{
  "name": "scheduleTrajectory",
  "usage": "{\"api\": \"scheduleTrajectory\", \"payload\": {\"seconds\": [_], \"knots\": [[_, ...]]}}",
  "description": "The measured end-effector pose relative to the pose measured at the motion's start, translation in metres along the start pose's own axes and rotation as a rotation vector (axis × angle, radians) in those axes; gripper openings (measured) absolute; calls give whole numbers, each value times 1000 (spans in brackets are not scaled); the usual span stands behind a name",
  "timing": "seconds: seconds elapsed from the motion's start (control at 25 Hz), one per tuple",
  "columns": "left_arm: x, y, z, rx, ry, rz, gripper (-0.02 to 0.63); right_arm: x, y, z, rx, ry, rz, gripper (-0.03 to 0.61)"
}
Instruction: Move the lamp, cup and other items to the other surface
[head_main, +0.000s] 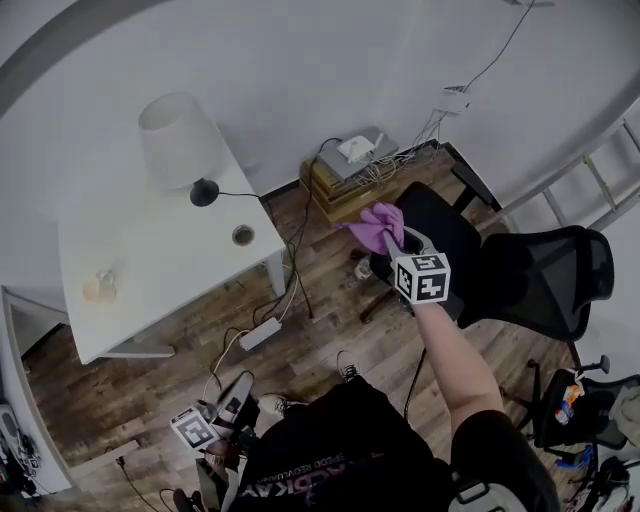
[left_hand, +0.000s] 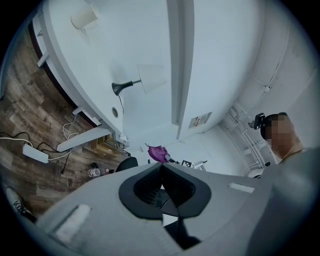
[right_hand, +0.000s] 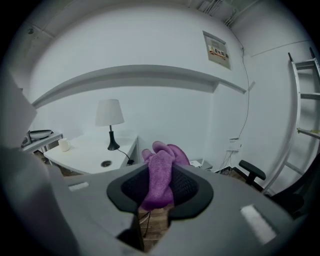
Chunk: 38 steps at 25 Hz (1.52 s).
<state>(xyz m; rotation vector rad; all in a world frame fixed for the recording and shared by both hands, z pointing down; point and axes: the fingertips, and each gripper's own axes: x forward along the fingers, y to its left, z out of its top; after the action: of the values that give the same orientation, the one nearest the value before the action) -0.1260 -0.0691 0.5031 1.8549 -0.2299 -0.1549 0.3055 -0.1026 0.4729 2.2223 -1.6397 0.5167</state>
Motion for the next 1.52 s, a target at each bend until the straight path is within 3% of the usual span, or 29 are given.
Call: {"api": "scheduleTrajectory", "payload": {"seconds": [0.52,0.76,1.0,1.52], "knots": [[127,-27,-73,4,88,3,-8,-12,-186,-57,112,56,-101,101],[166,-29,-99,-1,76,38,-8,-4,-248,-92,129,113,-116,101],[181,-27,-123,-22,67,95,-8,14,-289,-132,160,180,-124,101],[172,-8,-121,-35,112,242,-8,67,-334,-227,277,398,-213,103]]}}
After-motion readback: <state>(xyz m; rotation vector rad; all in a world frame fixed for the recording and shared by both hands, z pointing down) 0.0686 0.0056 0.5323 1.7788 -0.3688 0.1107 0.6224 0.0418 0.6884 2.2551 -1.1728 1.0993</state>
